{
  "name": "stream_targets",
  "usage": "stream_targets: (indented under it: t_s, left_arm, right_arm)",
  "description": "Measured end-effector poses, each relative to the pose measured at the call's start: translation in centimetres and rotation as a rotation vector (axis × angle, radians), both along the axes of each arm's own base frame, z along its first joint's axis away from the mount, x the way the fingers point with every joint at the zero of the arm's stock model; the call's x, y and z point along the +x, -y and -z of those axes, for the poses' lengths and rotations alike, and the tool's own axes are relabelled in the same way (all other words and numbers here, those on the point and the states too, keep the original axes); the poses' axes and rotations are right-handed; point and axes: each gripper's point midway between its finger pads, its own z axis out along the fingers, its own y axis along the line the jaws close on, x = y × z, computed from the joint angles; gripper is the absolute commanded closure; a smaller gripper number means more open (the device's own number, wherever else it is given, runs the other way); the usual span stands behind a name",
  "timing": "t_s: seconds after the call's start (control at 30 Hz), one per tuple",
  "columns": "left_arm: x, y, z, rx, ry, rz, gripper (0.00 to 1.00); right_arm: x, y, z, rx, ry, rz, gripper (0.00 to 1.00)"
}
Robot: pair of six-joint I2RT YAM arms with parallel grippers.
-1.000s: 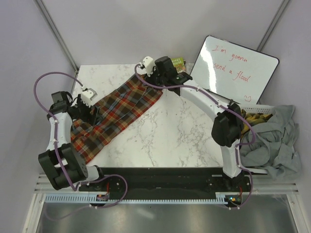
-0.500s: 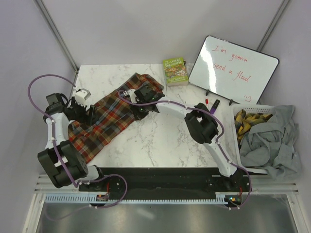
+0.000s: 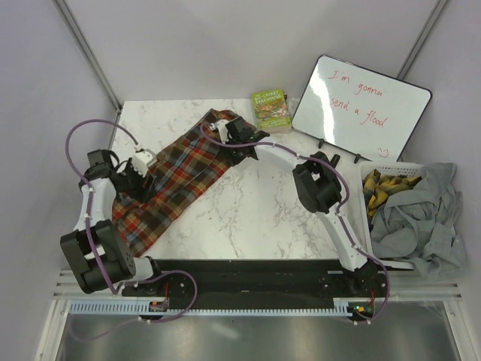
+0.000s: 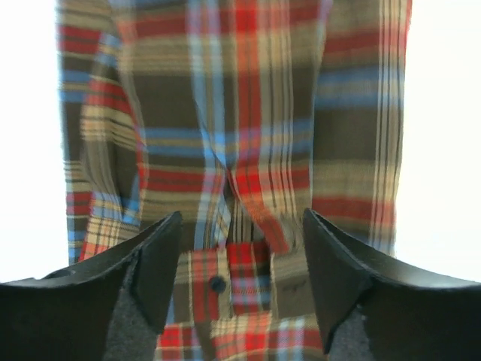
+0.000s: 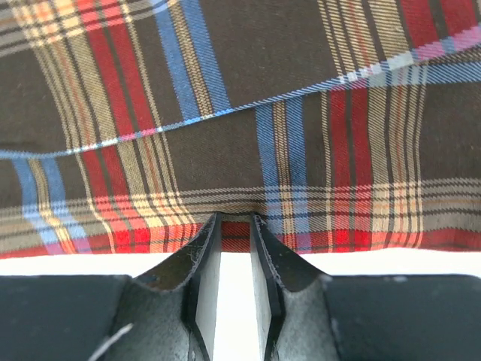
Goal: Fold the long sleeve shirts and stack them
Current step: Fold the shirt
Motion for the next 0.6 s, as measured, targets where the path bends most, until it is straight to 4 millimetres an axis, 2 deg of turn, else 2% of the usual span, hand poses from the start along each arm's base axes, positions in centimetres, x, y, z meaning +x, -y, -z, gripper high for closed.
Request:
stream_targets:
  t_s: [0.1,0.2,0.27,0.37,0.5,0.6]
  left_arm:
    - [-0.9,2.0,1.8,0.063,-0.045,0.098,0.32]
    - [-1.3,5.0,2.8,0.12,-0.076,0.21,0.36]
    - [-1.1,6.6,3.3,0.155,-0.084,0.273,0.42]
    - [-1.1,8.2,5.2,0.214,-0.127,0.338,0.48]
    - [-2.4,9.7,8.7,0.252,-0.245,0.392,0.54]
    - [-3.0,11.0,9.4,0.274,-0.27,0.421,0.56]
  right_arm:
    - [1.5,1.8,-0.1,-0.02,0.016,0.022,0.71]
    - [3.3,3.0,-0.2,-0.047,0.041,0.036,0.7]
    - [4.6,3.4,-0.2,-0.053,0.065,0.041,0.68]
    - [5.6,3.7,-0.5,-0.057,0.086,0.04,0.66]
    - [6.4,4.0,-1.0,-0.061,0.117,0.028,0.65]
    - [6.8,3.9,-1.5,-0.058,0.138,0.021,0.65]
